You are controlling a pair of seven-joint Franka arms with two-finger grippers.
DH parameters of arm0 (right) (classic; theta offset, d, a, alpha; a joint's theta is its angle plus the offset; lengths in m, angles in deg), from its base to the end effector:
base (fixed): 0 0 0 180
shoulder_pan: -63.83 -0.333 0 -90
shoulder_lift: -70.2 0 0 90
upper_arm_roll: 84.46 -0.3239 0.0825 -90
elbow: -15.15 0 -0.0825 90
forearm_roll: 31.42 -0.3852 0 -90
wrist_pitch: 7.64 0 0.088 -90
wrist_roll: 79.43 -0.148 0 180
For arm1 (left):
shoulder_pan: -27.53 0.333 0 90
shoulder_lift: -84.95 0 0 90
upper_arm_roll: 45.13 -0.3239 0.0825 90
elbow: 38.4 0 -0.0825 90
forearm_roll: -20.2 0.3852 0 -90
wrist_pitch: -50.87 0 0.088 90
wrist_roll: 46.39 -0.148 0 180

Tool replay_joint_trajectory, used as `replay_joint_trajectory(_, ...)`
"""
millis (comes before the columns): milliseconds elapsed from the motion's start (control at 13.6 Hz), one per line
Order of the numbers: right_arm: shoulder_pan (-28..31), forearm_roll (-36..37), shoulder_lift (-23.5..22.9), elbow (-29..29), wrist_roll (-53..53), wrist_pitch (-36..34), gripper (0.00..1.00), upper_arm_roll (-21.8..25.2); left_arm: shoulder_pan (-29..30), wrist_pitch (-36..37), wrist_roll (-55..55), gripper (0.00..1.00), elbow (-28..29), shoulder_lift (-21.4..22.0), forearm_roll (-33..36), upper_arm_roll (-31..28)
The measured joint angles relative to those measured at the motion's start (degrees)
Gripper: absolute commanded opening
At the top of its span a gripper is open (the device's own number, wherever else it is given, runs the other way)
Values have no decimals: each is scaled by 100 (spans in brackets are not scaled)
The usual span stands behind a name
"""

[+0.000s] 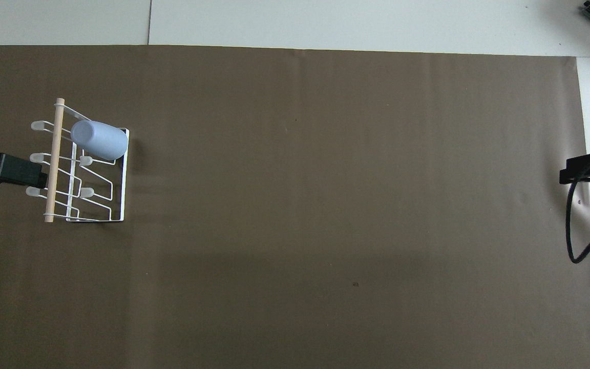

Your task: Hang cup on cup holder

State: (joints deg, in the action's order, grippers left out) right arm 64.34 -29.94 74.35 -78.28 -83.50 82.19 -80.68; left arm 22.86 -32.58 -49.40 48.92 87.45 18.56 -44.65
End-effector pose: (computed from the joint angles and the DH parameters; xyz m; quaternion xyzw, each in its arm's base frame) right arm 0.5306 -0.0448 0.6022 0.9973 -0.0729 0.0047 0.0105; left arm 0.5264 -0.0521 0.6271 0.9972 -0.0726 -0.0122 0.0138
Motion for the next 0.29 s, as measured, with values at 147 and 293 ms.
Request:
replay_joint_trajectory(147,-39,0,-2,0,0,0,100,5,0,0,0,100,0,0,63,-21)
replay_joint_trajectory(293,-38,0,-9,0,0,-9,100,26,0,0,0,100,0,0,163,-28)
